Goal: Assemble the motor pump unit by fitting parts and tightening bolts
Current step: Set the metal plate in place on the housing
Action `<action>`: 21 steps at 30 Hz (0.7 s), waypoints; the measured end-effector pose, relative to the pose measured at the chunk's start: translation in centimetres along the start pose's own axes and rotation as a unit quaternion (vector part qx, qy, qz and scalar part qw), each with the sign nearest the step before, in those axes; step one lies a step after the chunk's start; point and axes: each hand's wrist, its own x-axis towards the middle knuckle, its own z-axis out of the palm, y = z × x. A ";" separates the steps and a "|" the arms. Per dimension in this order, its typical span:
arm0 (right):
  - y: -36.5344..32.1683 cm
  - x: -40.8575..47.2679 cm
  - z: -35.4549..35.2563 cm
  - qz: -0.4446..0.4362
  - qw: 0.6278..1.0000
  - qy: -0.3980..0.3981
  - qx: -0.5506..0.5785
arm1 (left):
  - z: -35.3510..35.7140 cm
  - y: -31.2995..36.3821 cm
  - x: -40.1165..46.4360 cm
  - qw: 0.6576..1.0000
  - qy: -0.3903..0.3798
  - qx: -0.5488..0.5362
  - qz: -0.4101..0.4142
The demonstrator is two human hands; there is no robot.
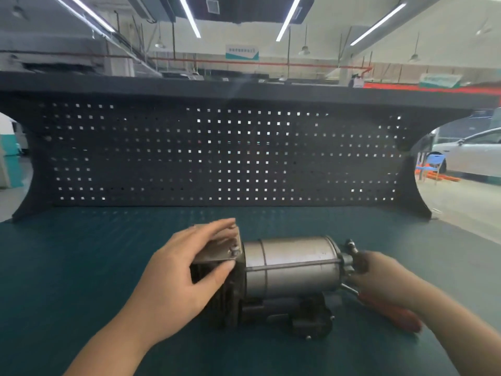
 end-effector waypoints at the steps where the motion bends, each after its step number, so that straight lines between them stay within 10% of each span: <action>1: 0.6 0.3 1.4 -0.008 0.999 -0.027 -0.021 | -0.1 0.1 -0.1 1.000 -0.010 -0.017 -0.018; 9: 0.1 0.6 3.3 -0.010 0.985 0.090 -0.143 | -0.6 1.1 0.1 0.994 -0.050 -0.077 -0.067; 14: -3.0 -1.6 -4.5 -0.106 0.947 0.297 0.065 | -0.7 1.2 0.5 0.996 -0.046 -0.049 -0.060; 21: -11.8 -8.8 -8.2 -0.354 0.919 0.100 0.140 | -0.9 0.8 0.6 0.993 -0.064 -0.072 -0.072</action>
